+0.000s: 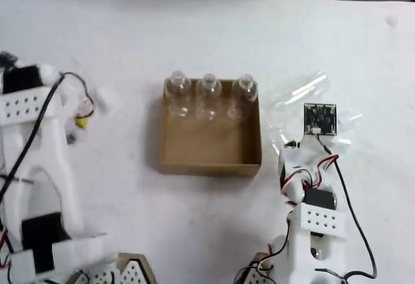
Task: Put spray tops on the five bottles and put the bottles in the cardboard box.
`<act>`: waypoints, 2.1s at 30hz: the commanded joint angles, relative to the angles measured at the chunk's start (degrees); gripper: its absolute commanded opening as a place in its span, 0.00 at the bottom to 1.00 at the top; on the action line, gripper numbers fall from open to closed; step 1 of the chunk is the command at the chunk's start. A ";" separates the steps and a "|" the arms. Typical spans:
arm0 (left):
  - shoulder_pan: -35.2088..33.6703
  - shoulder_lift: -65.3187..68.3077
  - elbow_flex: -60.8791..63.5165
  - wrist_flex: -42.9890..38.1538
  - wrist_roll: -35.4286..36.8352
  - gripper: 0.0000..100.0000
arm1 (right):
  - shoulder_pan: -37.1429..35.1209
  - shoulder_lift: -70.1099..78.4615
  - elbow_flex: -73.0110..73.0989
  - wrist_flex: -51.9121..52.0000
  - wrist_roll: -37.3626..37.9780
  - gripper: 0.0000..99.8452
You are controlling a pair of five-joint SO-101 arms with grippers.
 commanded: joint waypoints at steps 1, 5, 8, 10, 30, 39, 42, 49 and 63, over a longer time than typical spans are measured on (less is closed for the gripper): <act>0.04 -6.46 10.46 -15.47 0.97 0.02 | 0.57 0.40 -0.44 -1.10 0.62 0.02; 5.05 -6.90 17.76 -18.64 1.41 0.02 | 0.48 0.40 -0.44 -1.10 0.62 0.02; 7.34 -6.46 18.73 -18.64 1.58 0.03 | -0.92 0.40 -0.44 -1.10 0.62 0.02; 7.52 -6.29 18.73 -18.64 2.37 0.03 | -1.10 0.40 -0.35 -1.10 0.62 0.02; 7.43 -6.64 16.09 -11.87 -5.89 0.43 | -1.19 0.40 -0.35 -1.10 0.62 0.02; 7.87 -6.02 0.79 -4.66 -70.86 0.32 | -1.01 0.40 -0.35 -1.01 0.62 0.02; 4.18 -5.93 2.81 -7.12 -85.63 0.28 | -1.01 0.40 -0.35 -1.01 0.62 0.02; 0.57 -6.11 15.82 -26.64 -97.14 0.19 | -1.19 0.40 -0.35 -1.01 0.62 0.02; 7.16 -5.93 19.43 -21.01 -60.57 0.18 | -1.27 0.40 -0.35 -1.01 0.62 0.02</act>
